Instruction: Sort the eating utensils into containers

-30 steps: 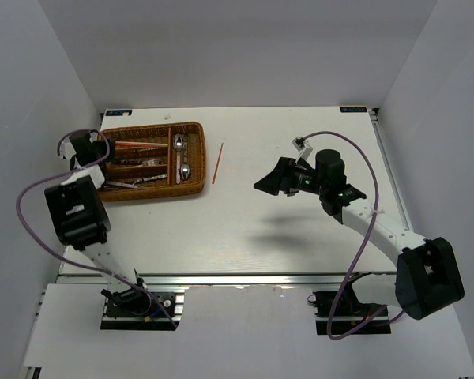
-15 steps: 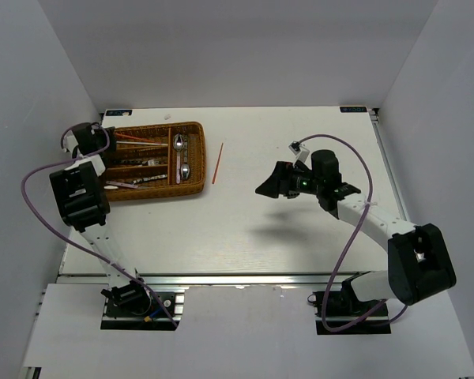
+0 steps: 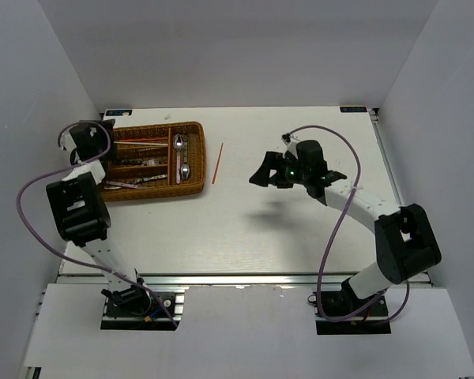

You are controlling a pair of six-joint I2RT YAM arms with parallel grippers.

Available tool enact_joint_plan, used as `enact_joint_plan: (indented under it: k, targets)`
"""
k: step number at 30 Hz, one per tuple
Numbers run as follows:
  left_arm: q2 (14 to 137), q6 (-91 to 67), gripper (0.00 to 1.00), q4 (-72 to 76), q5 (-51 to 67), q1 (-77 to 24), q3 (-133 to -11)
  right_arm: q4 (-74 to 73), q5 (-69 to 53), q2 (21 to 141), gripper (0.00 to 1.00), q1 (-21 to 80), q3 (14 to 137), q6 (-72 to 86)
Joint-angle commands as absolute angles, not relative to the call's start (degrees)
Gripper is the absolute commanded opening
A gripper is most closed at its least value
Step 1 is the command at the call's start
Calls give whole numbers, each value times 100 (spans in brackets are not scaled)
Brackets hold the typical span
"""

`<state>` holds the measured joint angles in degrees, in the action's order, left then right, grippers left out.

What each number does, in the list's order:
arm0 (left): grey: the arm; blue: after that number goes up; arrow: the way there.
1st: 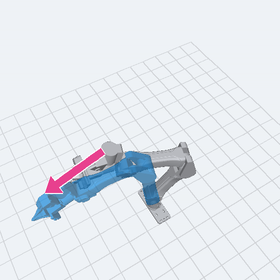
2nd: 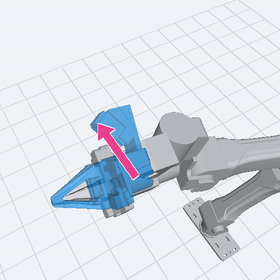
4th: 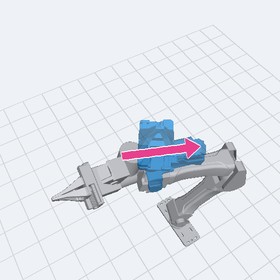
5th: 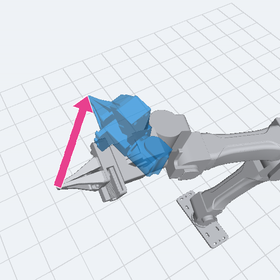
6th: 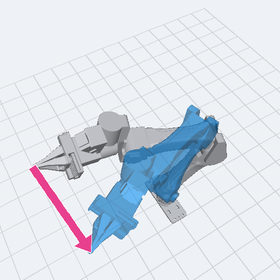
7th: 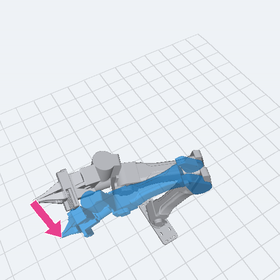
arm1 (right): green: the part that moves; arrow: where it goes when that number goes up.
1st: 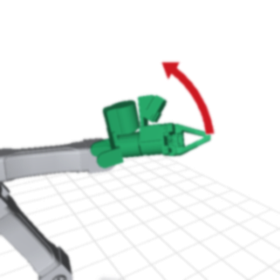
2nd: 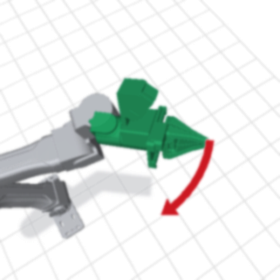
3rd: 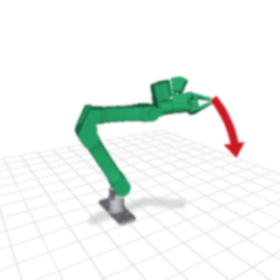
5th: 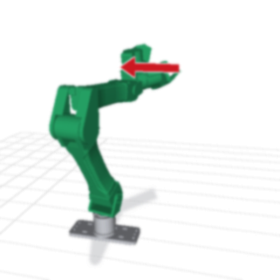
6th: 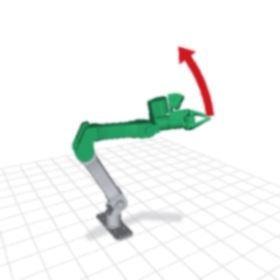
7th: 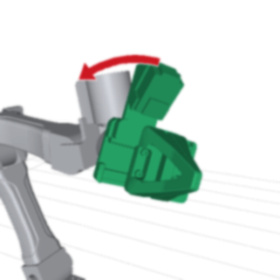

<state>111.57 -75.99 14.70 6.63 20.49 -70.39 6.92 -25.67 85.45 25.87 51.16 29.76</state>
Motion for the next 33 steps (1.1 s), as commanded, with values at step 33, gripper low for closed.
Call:
enact_joint_plan:
  k: [33]
  targets:
    - [12322,-958,72,-4605,-948,-3278,-10907,-554,-650,5212,89,2197,3322,2487]
